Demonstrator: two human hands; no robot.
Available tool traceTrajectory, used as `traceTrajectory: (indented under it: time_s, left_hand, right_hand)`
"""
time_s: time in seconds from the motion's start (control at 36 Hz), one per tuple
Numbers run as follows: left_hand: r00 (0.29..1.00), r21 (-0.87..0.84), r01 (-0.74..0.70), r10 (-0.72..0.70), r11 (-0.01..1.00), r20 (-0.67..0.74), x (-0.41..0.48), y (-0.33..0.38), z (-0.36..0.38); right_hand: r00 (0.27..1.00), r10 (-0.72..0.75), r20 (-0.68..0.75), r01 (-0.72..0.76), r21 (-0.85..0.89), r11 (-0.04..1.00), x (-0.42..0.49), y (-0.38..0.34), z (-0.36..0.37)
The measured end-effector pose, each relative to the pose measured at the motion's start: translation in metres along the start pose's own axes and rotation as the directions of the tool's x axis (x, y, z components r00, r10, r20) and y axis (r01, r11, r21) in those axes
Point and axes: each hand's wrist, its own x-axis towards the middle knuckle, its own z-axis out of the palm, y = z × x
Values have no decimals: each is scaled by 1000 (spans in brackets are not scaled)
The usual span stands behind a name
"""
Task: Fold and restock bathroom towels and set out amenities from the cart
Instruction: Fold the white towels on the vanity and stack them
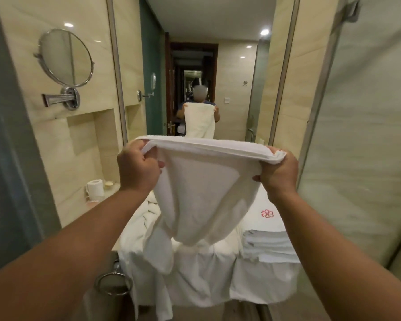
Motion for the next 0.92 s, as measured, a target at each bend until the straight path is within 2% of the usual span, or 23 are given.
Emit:
traceTrajectory:
  time_s: [0.08,0.17,0.33,0.47,0.56,0.69,0.81,0.92]
  left_hand:
    - [985,34,-93,97,995,-145,-17,33,-16]
    - [974,19,-104,105,994,-202,-33,66,-28]
    - [992,53,-35,41,998,-123,-65,102,-50]
    - [993,88,120,-121,989,3,-90,114,-56]
    - [983,74,184,-184,980,4,-102,114,-59]
    - [999,161,21,-26,987,30,-108,112,-67]
    - [996,204,-89,93,975,-13,-112,122,-68]
    - [988,238,-139,152,961,-39,-119,125,-70]
  right_hand:
    - [1000,16,2,-17,172,985,-18,-30,-26]
    - [999,-42,-13,44,189,981,-36,-55,-59]
    - [991,-131,15,128,125,984,-61,-61,-111]
    - [988,-105,110,103,29,994,-83,-55,-137]
    - [980,-96,177,94,20,995,-91,-49,-144]
    - [992,-75,105,72,32,997,-96,-41,-155]
    - [987,-155,41,156,-14,988,-98,-36,-161]
    - [978,-204,48,206,-48,977,-101,-31,-166]
